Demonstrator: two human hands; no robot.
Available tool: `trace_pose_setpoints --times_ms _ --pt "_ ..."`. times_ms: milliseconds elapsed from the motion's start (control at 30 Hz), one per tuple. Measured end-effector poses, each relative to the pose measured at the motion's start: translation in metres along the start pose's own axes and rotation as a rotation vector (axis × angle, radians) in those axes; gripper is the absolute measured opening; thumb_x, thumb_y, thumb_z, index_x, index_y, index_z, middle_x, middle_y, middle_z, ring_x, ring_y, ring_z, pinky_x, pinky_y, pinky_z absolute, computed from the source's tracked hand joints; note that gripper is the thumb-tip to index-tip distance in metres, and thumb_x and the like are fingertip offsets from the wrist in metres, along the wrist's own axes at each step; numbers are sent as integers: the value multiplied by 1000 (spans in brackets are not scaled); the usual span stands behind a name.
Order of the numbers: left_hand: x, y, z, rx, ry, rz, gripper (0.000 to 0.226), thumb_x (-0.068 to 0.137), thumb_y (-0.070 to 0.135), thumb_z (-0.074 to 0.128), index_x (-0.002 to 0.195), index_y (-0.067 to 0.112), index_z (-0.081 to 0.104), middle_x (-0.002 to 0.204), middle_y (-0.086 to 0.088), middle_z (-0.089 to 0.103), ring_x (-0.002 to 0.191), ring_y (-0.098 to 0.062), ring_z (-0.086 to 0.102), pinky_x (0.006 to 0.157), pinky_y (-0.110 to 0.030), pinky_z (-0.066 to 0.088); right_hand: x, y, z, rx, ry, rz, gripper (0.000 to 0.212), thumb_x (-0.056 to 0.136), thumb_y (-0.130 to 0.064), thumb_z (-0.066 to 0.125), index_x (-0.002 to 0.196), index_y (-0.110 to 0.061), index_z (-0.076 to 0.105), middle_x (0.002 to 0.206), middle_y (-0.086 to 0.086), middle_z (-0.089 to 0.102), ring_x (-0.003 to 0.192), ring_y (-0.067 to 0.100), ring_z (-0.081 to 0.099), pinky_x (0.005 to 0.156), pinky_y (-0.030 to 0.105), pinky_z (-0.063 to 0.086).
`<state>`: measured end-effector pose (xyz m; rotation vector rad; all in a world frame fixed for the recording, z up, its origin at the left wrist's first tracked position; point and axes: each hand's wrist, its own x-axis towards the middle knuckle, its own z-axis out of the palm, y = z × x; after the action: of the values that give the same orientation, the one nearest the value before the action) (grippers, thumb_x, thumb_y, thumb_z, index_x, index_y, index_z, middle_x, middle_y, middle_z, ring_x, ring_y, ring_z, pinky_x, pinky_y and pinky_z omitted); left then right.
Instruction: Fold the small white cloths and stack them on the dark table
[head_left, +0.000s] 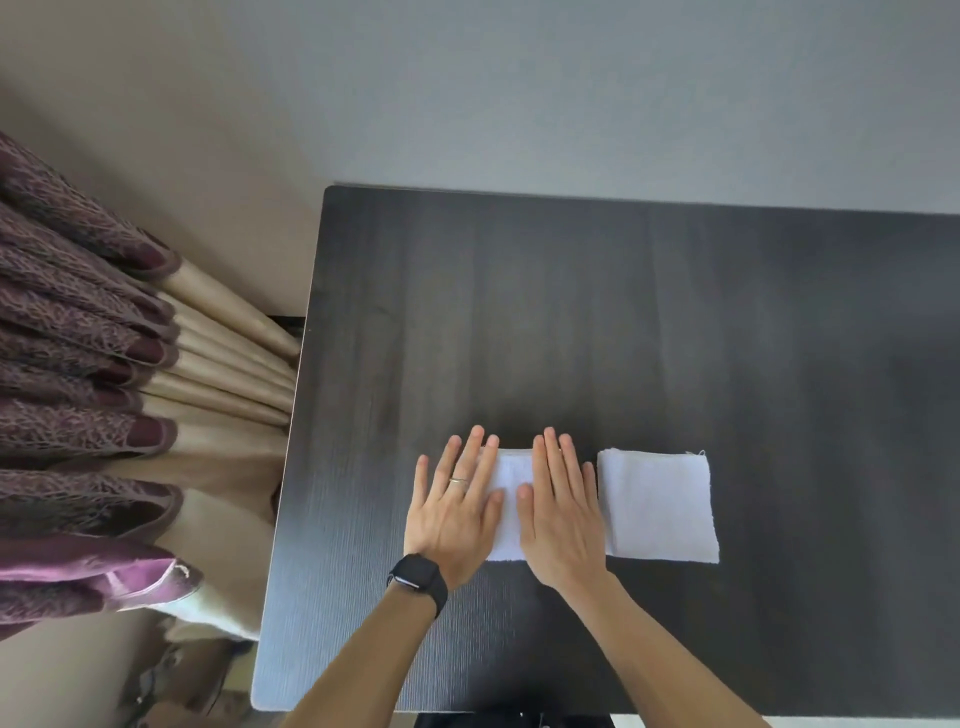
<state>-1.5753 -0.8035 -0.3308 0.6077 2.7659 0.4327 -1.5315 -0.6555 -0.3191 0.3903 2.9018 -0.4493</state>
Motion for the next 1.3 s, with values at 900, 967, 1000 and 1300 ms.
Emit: trace_pose_setpoints --times_ms 900,967,1000,1300 --pt "-32 72 -8 -683 40 -683 29 96 36 49 124 31 53 105 10 57 111 -19 49 86 -36 46 -51 166 -54 566 -79 487 56 77 -64 45 117 -27 56 114 -4 63 98 15 62 76 37 58" --pt "-31 74 -10 -665 36 -663 22 97 34 48 118 34 54 100 10 56 110 -19 48 87 -36 44 -49 163 -48 567 -76 459 52 76 -60 43 113 -26 57 109 -4 62 94 15 61 72 37 59" --pt "-30 75 -12 -665 29 -653 18 97 34 48 114 37 53 100 8 55 109 -19 48 84 -33 42 -49 160 -47 561 -68 446 52 77 -59 43 115 -27 56 110 -5 62 95 15 61 73 38 59" --pt "-33 81 -4 -663 23 -638 37 94 44 48 130 34 48 110 9 56 119 -26 50 93 -39 47 -50 144 -34 541 -79 411 49 89 -48 51 131 -24 48 123 0 52 111 20 52 83 40 54"
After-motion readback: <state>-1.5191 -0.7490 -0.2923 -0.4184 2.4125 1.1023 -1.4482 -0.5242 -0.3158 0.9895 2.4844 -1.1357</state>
